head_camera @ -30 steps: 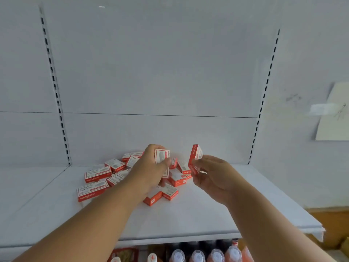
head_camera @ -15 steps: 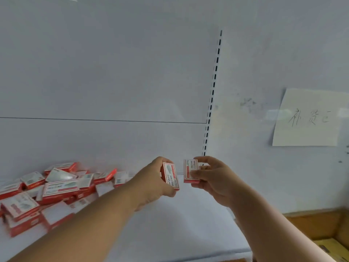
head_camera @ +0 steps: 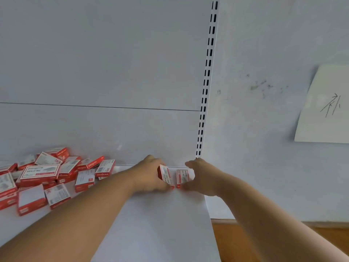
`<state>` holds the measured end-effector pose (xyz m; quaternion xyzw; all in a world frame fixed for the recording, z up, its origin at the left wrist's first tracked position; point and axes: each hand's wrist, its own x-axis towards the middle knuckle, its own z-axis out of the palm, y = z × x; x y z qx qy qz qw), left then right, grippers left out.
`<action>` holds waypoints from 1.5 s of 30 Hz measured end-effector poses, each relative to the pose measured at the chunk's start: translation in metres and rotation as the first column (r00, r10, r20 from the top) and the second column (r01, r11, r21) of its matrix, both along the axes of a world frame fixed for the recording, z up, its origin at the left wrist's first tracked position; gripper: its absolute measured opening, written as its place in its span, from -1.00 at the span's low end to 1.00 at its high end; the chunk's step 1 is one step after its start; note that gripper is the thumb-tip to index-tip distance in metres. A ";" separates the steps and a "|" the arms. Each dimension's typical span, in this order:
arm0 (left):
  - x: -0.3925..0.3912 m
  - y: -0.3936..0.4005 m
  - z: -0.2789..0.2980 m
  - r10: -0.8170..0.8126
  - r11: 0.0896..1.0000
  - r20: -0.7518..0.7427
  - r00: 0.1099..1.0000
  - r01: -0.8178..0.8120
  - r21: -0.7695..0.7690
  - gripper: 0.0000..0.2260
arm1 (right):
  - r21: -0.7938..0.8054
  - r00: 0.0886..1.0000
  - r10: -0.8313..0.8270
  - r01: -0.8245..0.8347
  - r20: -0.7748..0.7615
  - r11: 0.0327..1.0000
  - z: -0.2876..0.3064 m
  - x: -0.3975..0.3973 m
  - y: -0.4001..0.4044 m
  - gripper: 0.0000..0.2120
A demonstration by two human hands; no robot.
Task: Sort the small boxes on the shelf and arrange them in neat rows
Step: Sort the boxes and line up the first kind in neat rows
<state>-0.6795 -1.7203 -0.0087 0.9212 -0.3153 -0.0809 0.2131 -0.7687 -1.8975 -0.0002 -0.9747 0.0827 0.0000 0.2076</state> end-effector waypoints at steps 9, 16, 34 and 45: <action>0.014 -0.015 -0.008 -0.094 0.995 0.090 0.991 0.090 0.043 -0.69 | -0.016 0.996 0.086 -0.087 -0.032 0.996 0.002 0.015 -0.016 -0.45; 0.023 -0.018 -0.013 -0.086 0.993 -0.014 0.996 0.084 -0.082 -0.67 | -0.002 0.997 0.070 -0.070 -0.014 0.998 -0.007 0.024 -0.020 -0.39; -0.006 0.114 0.018 -0.113 0.991 0.213 0.970 0.126 -0.053 -0.55 | -0.335 0.983 -0.139 0.172 0.120 0.927 0.025 0.028 0.111 -0.57; 0.026 0.266 0.020 0.046 0.993 0.387 0.921 -0.001 -0.115 -0.67 | -0.172 0.947 0.077 -0.024 0.311 0.985 0.019 0.060 0.272 -0.62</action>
